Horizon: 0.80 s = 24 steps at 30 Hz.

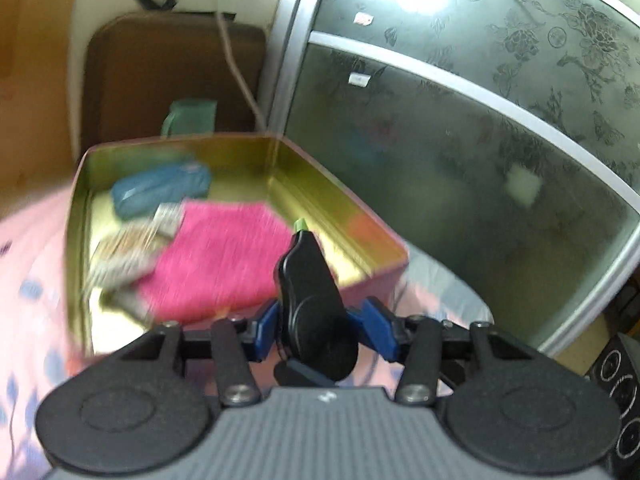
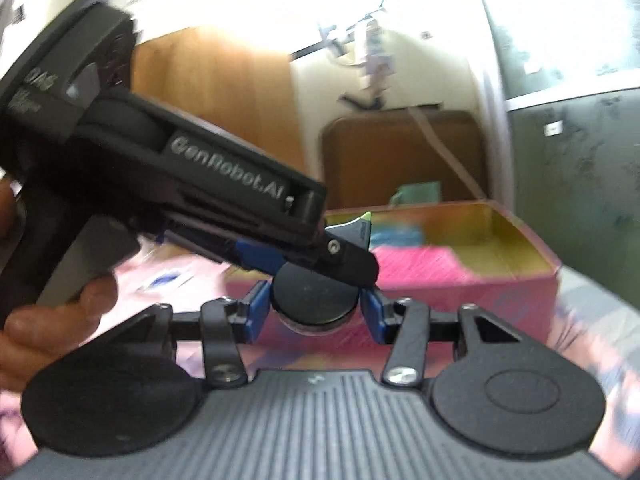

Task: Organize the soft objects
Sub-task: 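Place the black case into the pink tin and open the left tool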

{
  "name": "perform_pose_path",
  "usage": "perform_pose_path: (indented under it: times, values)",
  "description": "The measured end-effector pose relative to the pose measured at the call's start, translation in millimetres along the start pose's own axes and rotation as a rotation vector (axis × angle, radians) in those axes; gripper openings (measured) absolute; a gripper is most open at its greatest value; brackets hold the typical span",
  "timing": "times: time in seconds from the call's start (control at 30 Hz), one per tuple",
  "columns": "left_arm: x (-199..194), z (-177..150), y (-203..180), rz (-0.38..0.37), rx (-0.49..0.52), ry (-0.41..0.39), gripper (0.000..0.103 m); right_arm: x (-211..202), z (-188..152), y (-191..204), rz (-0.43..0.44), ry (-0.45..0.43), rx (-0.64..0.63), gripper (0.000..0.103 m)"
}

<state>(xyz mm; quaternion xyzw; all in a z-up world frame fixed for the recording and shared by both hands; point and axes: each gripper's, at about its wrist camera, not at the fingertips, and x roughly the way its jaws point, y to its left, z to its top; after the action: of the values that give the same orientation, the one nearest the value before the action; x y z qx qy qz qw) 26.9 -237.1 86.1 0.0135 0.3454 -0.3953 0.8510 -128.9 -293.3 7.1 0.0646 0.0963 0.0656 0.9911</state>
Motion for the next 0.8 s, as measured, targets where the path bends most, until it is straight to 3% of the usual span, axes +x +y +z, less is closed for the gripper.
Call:
perform_pose_path:
  times: [0.07,0.17,0.27,0.33,0.53,0.67,0.73,0.8]
  values:
    - [17.0,14.0,-1.2,-0.002,0.005,-0.002,0.047,12.5,10.9,-16.7,-0.032,-0.019,0.029,0.053]
    - [46.0,25.2,0.9,0.046,0.001,0.015,0.060,35.7,20.8,-38.6,-0.105,-0.032,0.036,0.053]
    - [59.1,21.8,10.3,0.136,-0.026,0.001,0.064,64.1,21.6,-51.6,-0.216,0.010,-0.008,0.057]
    - [51.3,13.8,19.7,0.116,-0.059,-0.022,0.072,73.6,16.6,-64.0,-0.256,0.043,-0.006,0.060]
    - [-4.0,-11.8,35.0,0.176,-0.041,-0.114,0.070,50.3,2.9,-37.5,-0.230,-0.036,-0.056,0.060]
    - [-48.7,-36.4,64.4,0.214,-0.105,-0.151,0.071,40.2,-0.7,-9.9,-0.138,-0.063,-0.031,0.060]
    - [-71.1,-53.3,86.0,0.266,-0.145,-0.161,0.072,37.1,-1.2,7.5,-0.092,-0.073,-0.049,0.060]
    - [-93.3,-74.1,114.2,0.373,-0.190,-0.152,0.072,36.3,0.0,27.1,-0.030,-0.068,-0.076,0.060]
